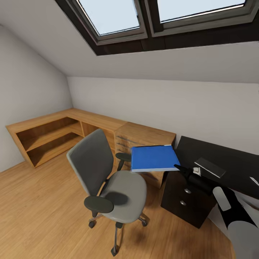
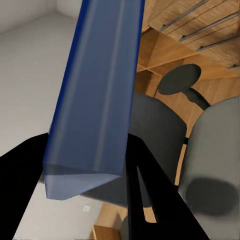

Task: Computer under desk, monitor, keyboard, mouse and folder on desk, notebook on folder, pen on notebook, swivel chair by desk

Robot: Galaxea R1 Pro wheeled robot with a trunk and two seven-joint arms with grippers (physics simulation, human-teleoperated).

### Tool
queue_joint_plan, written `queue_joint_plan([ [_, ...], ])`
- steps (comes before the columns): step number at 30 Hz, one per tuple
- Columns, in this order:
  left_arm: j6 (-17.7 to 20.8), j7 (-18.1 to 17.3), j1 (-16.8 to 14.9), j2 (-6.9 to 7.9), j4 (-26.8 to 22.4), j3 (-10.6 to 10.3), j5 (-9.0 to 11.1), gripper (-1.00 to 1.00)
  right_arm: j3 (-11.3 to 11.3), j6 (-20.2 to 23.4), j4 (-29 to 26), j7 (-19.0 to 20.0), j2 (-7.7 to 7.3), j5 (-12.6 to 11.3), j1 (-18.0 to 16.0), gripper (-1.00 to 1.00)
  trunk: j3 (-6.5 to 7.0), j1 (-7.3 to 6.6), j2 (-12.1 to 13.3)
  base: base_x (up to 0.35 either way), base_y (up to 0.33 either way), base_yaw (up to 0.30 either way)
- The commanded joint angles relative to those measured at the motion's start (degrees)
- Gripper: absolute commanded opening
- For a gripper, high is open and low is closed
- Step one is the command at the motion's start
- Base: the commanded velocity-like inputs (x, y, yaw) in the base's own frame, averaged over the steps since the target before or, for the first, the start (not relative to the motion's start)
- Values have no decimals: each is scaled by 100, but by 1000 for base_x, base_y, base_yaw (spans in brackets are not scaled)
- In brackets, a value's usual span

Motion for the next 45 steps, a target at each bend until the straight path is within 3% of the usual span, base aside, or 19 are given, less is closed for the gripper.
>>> queue_joint_plan([
  [1,-12,11,-3,-1,0,5,-9,100,-74,21,3,8,2,5,0,-100,3,0,-4,0,0,-56],
  [10,-12,6,-3,0,1,6,-14,100,-194,6,3,11,4,3,32,-100,28,0,-4,0,0,-44],
  [25,-12,6,-3,-16,9,-1,-18,100,-293,3,3,23,-52,1,34,-100,29,0,-4,0,0,-245],
  [33,-10,7,-3,-18,9,-16,-11,100,-512,11,0,44,-181,-5,34,-100,173,-175,317,0,0,-262],
  [38,0,13,-3,-15,9,-136,-104,100,-848,1,3,35,-242,7,34,-100,263,-285,518,0,0,-262],
  [45,-3,52,-3,-13,9,-191,-155,100,-913,-6,3,16,-329,17,34,-100,388,-439,798,0,0,-262],
])
